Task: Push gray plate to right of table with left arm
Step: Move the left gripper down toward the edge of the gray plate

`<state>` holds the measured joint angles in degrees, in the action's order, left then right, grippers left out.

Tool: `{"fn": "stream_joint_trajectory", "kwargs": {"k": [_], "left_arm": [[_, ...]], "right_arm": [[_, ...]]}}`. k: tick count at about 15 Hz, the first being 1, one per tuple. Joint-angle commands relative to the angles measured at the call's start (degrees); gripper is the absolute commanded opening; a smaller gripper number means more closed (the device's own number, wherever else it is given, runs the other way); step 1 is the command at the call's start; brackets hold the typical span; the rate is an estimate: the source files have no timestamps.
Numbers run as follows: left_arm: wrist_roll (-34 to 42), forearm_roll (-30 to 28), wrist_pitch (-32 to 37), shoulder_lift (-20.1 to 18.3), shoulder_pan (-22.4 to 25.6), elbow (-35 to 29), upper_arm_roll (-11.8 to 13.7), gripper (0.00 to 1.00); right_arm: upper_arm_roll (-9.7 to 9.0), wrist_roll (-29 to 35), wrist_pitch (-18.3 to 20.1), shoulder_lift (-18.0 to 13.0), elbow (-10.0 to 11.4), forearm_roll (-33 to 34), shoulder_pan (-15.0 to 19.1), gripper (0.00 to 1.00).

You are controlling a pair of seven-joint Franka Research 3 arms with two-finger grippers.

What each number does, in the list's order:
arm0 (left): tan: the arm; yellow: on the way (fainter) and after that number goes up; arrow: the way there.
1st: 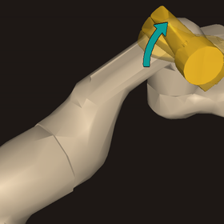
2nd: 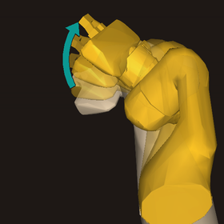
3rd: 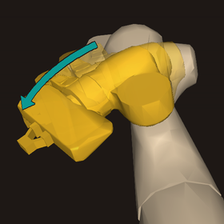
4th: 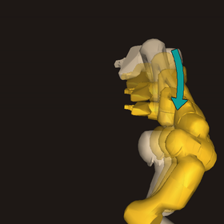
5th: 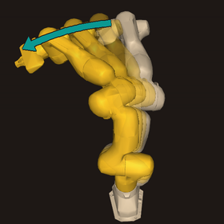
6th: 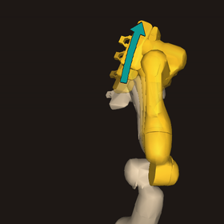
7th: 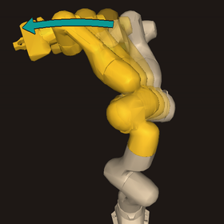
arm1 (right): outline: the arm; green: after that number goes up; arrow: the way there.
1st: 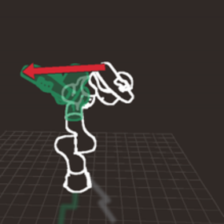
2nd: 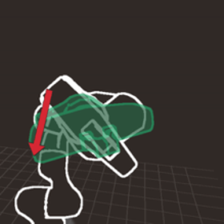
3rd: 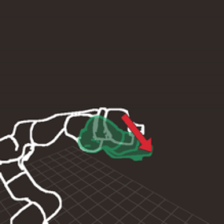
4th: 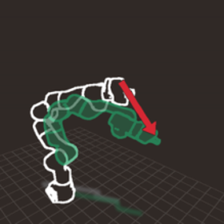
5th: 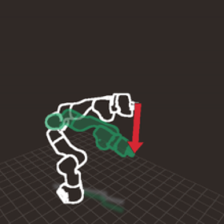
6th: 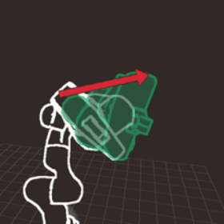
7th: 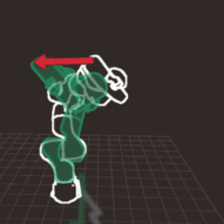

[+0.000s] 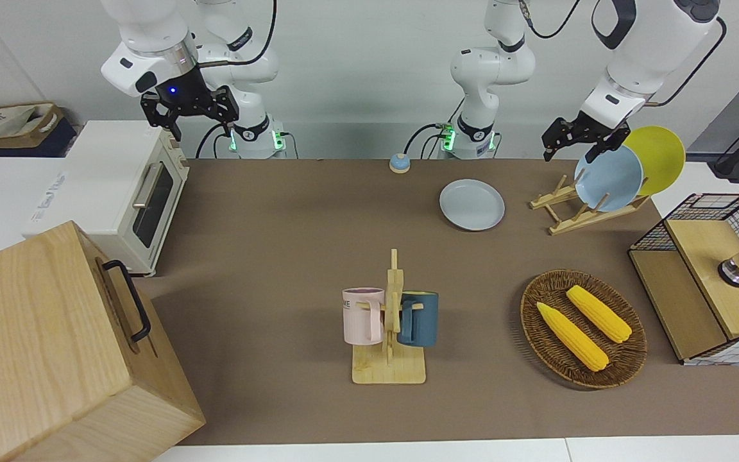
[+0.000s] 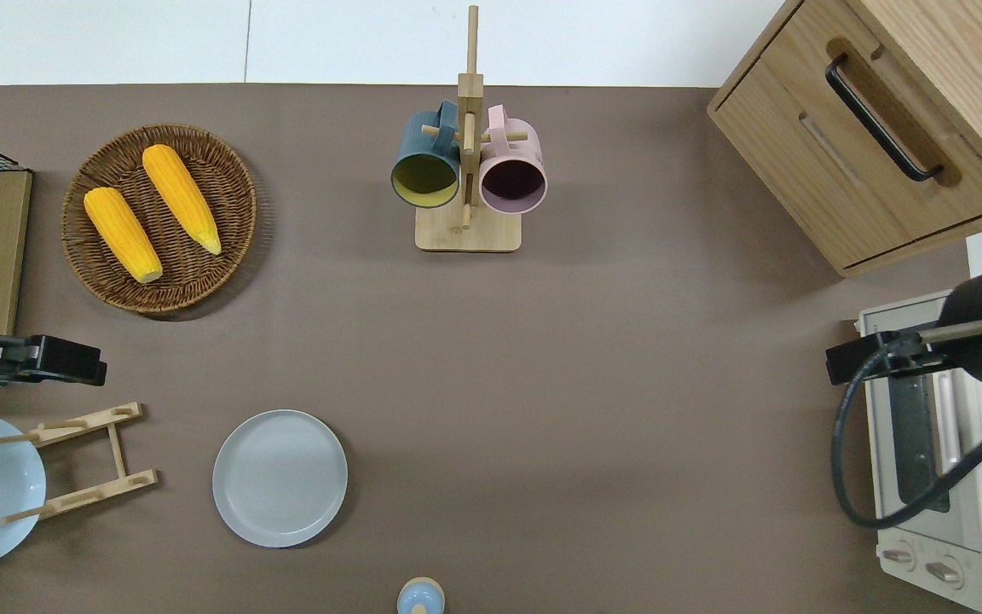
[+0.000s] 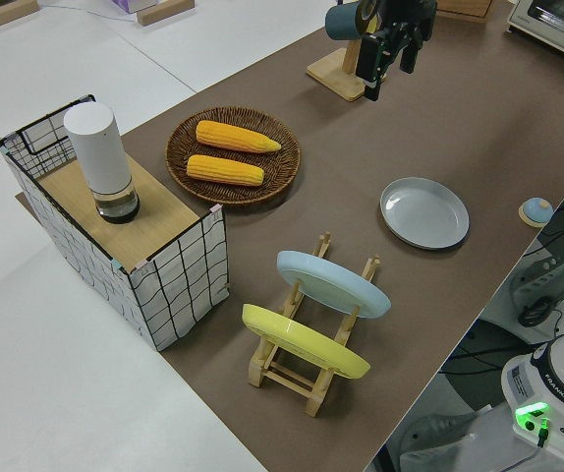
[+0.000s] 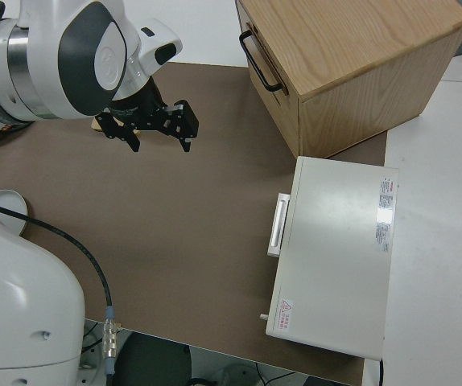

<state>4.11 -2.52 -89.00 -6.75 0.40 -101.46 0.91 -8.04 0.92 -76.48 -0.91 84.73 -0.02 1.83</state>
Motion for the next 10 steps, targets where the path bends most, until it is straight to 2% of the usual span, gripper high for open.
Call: {"fn": "stream_joint_trajectory", "kwargs": {"k": [1,5,10], "left_arm": [[-0.42,-0.73,-7.31,-6.85,0.04,-11.28,0.24,1.0],[-0.42,-0.73,-13.81,-11.26,-0.05,-20.52,0.15,1.0],[-0.42,-0.64,-19.79,-13.81,-0.4,-28.87,-0.2,1.0]], "right_arm": [[-0.92,0.66,0.89,-0.14,-0.53,-0.25,1.07,0.983],[-0.92,0.66,0.89,-0.14,-0.53,-0.25,1.07,0.983],[-0.92,0.66,0.89,-0.14,-0.53,-0.25,1.15,0.983]]}}
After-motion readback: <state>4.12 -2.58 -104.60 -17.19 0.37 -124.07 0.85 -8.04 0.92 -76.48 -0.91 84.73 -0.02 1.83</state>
